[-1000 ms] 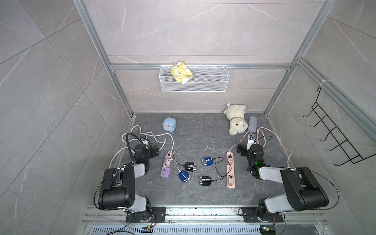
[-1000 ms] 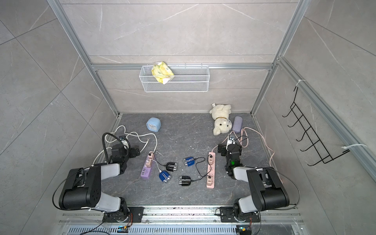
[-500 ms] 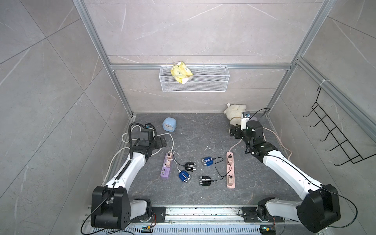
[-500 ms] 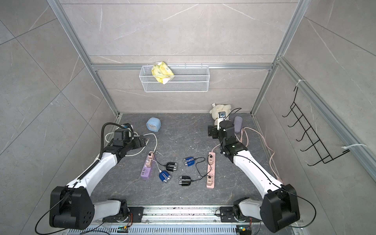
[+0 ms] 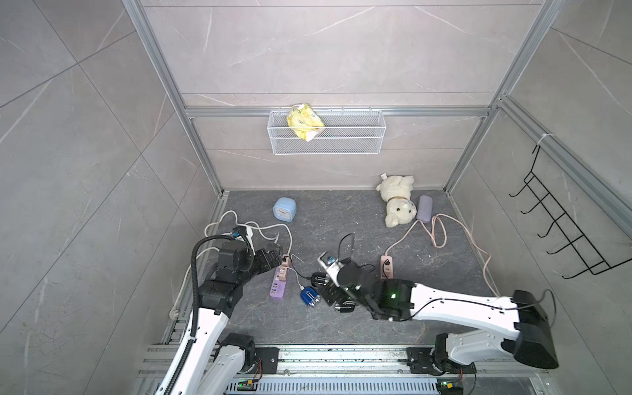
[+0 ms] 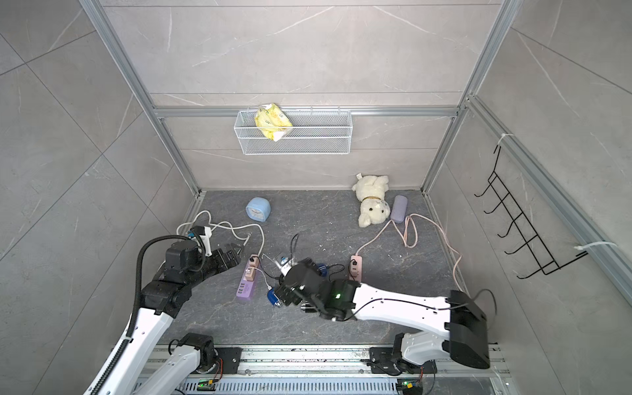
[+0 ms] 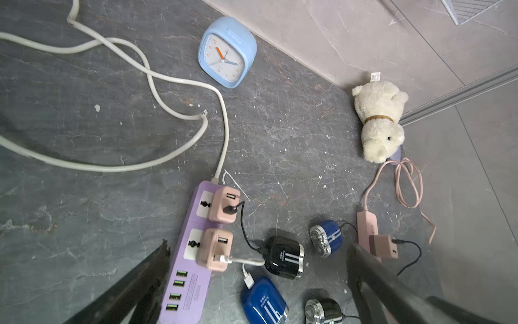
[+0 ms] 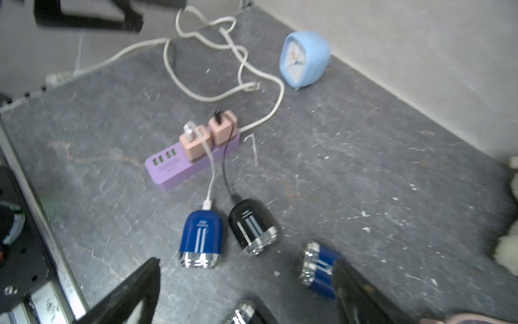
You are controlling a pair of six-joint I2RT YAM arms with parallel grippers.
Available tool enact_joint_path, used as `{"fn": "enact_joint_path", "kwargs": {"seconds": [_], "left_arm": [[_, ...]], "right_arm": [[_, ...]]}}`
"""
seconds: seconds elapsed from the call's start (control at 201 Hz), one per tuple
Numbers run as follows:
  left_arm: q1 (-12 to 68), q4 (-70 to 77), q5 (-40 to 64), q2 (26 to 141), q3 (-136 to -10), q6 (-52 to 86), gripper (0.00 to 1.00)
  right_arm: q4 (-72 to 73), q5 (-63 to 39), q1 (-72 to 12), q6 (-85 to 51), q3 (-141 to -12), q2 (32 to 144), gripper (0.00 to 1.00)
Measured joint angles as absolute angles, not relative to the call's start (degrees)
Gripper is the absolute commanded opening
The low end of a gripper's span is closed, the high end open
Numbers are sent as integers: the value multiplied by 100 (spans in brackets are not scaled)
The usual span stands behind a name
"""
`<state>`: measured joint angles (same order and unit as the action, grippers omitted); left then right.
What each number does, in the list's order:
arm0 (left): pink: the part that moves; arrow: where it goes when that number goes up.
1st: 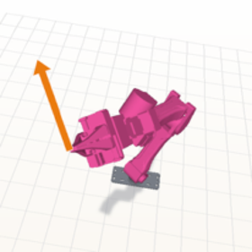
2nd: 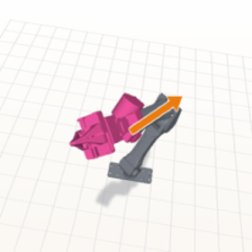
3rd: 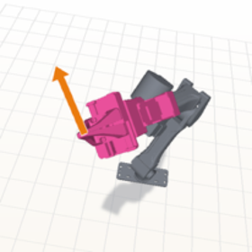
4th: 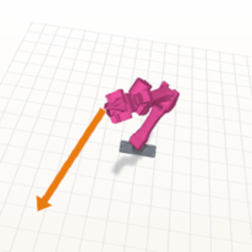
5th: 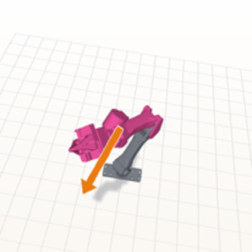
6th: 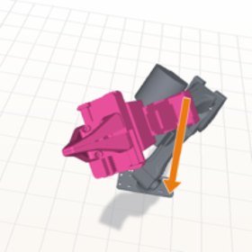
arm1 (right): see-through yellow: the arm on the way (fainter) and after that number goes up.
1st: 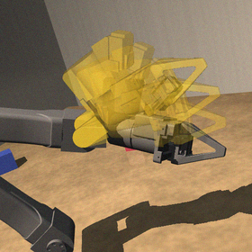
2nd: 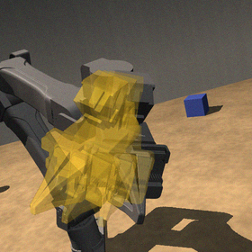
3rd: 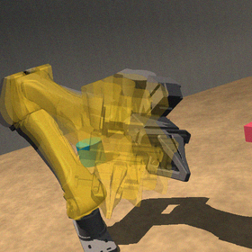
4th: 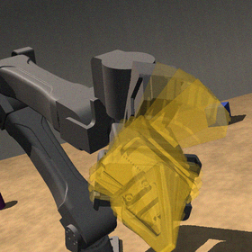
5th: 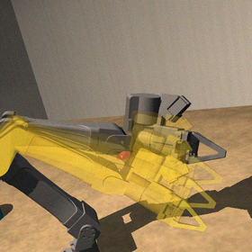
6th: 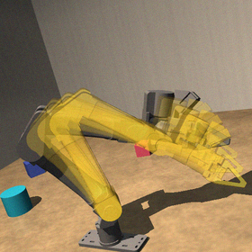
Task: Unplug the electric shaver
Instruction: Pick up the electric shaver from the center of the board.
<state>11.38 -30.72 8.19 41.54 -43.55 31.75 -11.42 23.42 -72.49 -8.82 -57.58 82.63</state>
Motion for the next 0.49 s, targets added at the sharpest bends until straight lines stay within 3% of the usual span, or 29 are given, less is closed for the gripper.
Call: {"fn": "enact_joint_path", "kwargs": {"seconds": [0.149, 0.493], "left_arm": [[1138, -3411, 823, 3931, -4316, 3199, 100], [1138, -3747, 967, 3706, -4278, 3273, 100]], "right_arm": [[-784, 2287, -7623, -1020, -5717, 9244, 96], [-419, 2014, -7524, -1540, -5819, 9933, 97]]}}
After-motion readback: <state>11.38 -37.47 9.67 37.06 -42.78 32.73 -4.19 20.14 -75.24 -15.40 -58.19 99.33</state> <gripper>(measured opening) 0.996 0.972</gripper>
